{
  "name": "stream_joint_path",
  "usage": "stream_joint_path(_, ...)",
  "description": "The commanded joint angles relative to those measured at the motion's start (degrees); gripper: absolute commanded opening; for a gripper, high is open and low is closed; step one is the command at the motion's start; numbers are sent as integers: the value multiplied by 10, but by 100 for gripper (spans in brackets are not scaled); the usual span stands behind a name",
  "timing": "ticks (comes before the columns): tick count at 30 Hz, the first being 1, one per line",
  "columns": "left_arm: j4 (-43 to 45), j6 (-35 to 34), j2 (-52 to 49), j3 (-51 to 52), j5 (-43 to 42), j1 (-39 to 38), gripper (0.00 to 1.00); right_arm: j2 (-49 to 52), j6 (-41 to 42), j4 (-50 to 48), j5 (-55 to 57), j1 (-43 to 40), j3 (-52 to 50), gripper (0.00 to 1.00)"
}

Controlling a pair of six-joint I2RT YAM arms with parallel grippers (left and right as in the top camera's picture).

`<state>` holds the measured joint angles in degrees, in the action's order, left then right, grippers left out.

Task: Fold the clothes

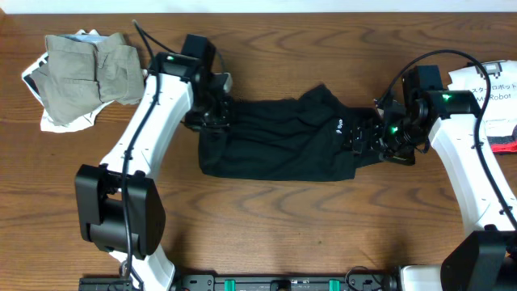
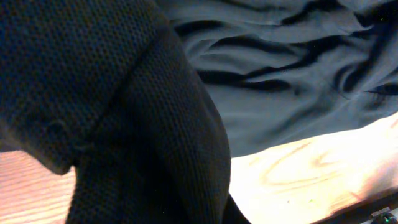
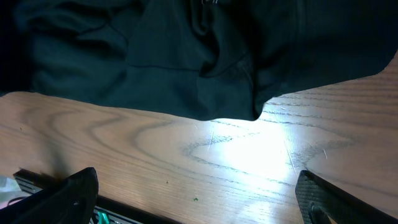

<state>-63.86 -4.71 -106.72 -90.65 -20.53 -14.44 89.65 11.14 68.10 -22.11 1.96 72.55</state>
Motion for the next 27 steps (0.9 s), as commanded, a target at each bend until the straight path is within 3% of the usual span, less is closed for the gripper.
stream_joint_path(1, 3, -17, -3, 6, 5, -17, 6, 3, 6, 0, -4, 4, -2, 99)
stream_joint_path(5, 16, -30, -4, 7, 5, -30, 7, 3, 6, 0, -4, 4, -1, 99)
stream_joint_path(7, 23, -31, -4, 7, 5, -33, 16, 3, 6, 0, -4, 4, -2, 99)
stream_joint_path(8, 26, -31, -4, 7, 5, -35, 29, 3, 6, 0, -4, 4, -1, 99)
stream_joint_path(9, 28, -31, -4, 7, 5, -36, 34, 3, 6, 0, -4, 4, -2, 99)
stream_joint_path(12, 30, -31, -4, 7, 5, -37, 36, 3, 6, 0, -4, 4, -2, 99)
stream_joint_path(15, 30, -31, -4, 7, 3, -37, 48, 3, 6, 0, -4, 4, -2, 100)
stream_joint_path(25, 29, -31, -3, 7, 1, -33, 50, 3, 6, 0, -4, 4, -1, 99)
stream_joint_path(27, 30, -31, -3, 7, 4, -30, 54, 4, 6, 0, -4, 4, -2, 99)
